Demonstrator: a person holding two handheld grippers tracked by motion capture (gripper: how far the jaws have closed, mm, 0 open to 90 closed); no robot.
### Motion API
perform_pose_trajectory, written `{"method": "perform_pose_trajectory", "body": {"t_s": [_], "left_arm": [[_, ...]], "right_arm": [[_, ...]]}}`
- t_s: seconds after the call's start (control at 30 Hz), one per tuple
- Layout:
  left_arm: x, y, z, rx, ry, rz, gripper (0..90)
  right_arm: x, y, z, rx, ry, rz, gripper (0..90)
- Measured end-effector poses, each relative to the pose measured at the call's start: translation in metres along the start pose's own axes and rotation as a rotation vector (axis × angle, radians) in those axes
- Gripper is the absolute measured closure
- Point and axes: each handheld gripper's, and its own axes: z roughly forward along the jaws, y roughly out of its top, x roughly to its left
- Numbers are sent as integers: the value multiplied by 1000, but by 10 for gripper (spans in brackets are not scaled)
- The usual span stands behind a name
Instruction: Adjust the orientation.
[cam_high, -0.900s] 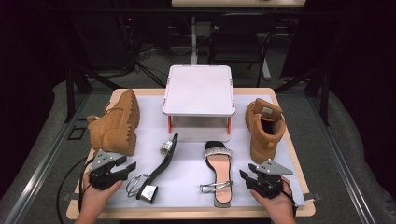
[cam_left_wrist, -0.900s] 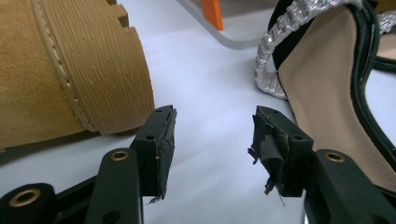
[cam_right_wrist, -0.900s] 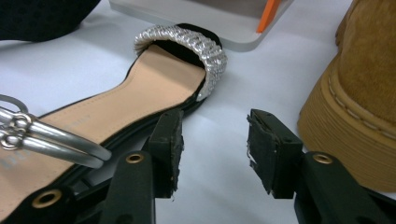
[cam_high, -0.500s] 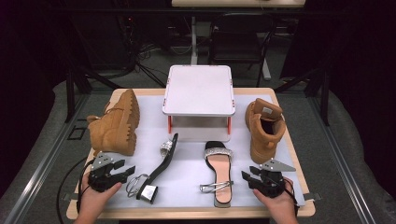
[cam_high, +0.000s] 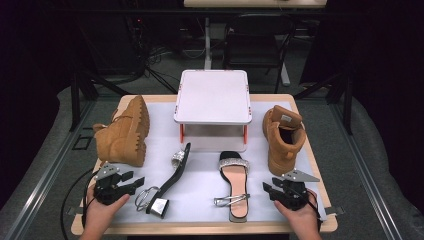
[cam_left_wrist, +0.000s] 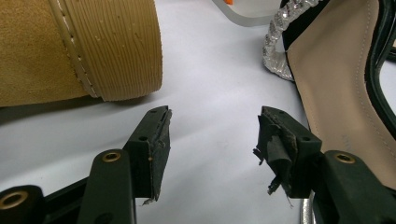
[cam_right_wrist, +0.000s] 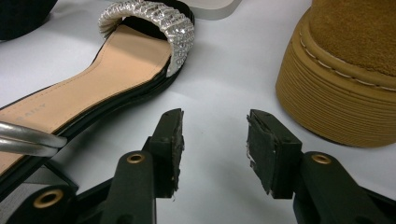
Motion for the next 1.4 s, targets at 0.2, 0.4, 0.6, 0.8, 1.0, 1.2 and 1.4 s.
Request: {"method": "perform_pose_trajectory", "body": {"t_s": [0.2,0.4,0.6,0.8,1.0,1.2,1.4], "left_arm": [[-4,1,-1,14,-6,13,451],[-9,3,-6,-4,-12,22,459],[-7,4,-10,-1,-29,9,458],[-10,9,-18,-22,-62,-3,445],[-20,16,-25,-22,-78,14,439],[-30,21,-30,-30,-109,31,440],[-40,25,-33,-39,-151,32,450]], "right_arm": [[1,2,4,17,0,5,538],[7,3,3,15,-5,-36,531],[5,2,2,6,-2,-20,522],[3,2,0,-6,-7,-1,522],[3,3,0,-6,0,5,520],[3,3,0,-5,1,6,520],[2,3,0,-5,11,16,519]]}}
